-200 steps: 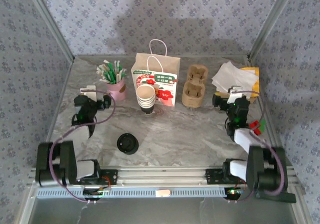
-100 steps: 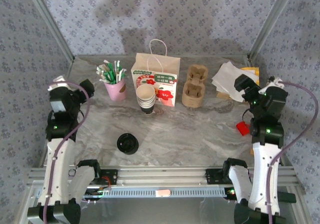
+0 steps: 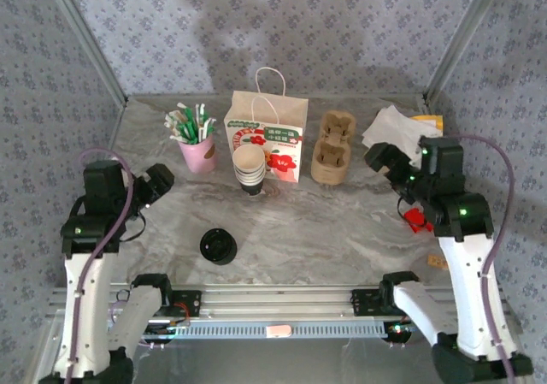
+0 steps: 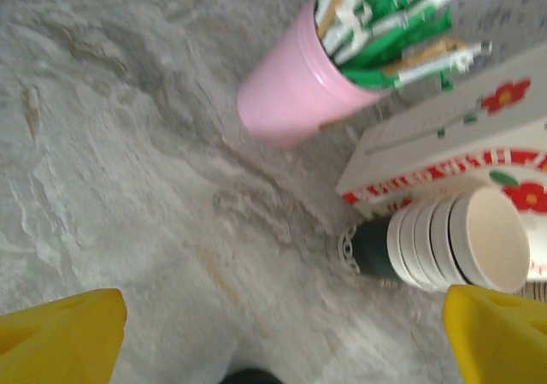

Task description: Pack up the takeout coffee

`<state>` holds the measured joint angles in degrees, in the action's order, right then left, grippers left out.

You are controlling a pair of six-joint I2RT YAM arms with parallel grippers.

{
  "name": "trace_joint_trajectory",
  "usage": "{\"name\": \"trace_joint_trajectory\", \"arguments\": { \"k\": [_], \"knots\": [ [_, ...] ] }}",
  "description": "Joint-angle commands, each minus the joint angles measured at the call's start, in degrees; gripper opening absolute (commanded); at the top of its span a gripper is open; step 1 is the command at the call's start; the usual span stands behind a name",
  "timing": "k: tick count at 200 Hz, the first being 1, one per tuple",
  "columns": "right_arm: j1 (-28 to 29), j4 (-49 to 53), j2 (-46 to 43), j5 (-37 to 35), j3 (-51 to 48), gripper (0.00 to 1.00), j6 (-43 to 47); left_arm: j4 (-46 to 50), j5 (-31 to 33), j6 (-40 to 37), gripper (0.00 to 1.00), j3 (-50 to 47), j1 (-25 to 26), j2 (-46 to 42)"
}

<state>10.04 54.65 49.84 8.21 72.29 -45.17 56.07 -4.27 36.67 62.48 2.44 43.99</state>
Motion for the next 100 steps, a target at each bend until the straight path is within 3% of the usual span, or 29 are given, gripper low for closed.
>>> {"name": "trace_joint_trajectory", "arguments": {
  "k": [1,28,47,72,100],
  "knots": [
    [10.58,7.59,3.46,-8.24,4.44,0.93,-4.99,8.64,1.6,-1.6,0.94,3.33,5.52,3.95],
    [25.94,7.55,10.64,-14.58,7.13,0.87,-12.73,9.53,7.73,-2.77,0.93,6.64,15.4,10.44],
    [33.19,5.32,17.52,-15.77,10.01,0.85,-16.87,7.97,7.66,-3.35,0.94,7.24,17.92,13.51],
    [38.2,0.75,27.22,-15.34,14.99,0.81,-18.95,2.72,3.84,-3.51,0.94,5.53,17.87,14.86],
    [39.7,-6.65,35.4,-15.14,17.51,0.76,-21.35,-0.3,-0.74,-3.79,0.95,4.98,17.0,16.41]
  ]
}}
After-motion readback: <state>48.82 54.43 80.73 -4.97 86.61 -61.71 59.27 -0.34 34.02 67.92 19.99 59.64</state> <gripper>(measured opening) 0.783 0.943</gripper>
